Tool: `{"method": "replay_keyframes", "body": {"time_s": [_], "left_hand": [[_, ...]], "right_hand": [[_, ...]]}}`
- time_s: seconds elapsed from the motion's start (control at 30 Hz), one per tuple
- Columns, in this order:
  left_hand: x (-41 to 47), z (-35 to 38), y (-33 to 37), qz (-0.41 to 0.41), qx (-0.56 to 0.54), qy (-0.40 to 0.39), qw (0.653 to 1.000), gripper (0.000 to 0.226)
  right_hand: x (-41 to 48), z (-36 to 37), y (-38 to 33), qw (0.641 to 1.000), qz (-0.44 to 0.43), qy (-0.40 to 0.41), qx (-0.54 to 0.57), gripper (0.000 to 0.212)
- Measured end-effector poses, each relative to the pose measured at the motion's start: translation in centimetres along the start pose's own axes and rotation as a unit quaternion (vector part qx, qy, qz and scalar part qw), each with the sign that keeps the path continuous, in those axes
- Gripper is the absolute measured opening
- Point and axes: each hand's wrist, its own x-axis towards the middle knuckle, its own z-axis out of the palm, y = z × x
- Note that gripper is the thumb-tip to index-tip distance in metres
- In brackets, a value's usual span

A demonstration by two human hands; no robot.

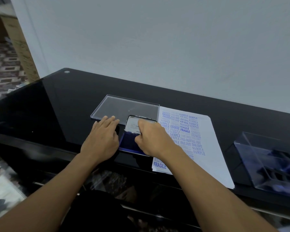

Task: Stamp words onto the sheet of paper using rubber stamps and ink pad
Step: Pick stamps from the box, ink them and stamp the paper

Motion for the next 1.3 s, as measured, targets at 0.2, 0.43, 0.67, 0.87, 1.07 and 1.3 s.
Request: {"method": "replay_keyframes", "body": {"time_s": [0.2, 0.43, 0.67, 0.87, 1.07, 1.3], "left_hand": [[0.03, -0.03, -0.01, 0.002, 0.001, -0.001, 1.0, 0.051], [0.09, 0.02, -0.05, 0.002, 0.001, 0.002, 1.0, 0.051], [0.0, 0.08, -0.11, 0.003, 0.001, 0.001, 1.0, 0.051], [0.13, 0.1, -0.13, 0.003, 0.005, 0.002, 1.0, 0.051], [0.07, 0.08, -0.15, 0.004, 0.006, 0.001, 1.0, 0.051], [0.09, 0.06, -0.14, 0.005, 0.006, 0.001, 1.0, 0.051]], "right_hand": [[0.15, 0.08, 0.32, 1.0, 0.008, -0.001, 0.015, 0.028], [0.4, -0.08, 0.35, 1.0, 0.002, -0.006, 0.013, 0.028], [-0.05, 0.17, 0.03, 1.0, 0.002, 0.009, -0.002, 0.027], [0.36, 0.03, 0.4, 1.0, 0.003, 0.001, 0.01, 0.028], [0.33, 0.38, 0.48, 1.0, 0.0, 0.011, 0.012, 0.027], [0.08, 0.4, 0.75, 0.999, 0.008, 0.022, 0.034, 0.026]]}}
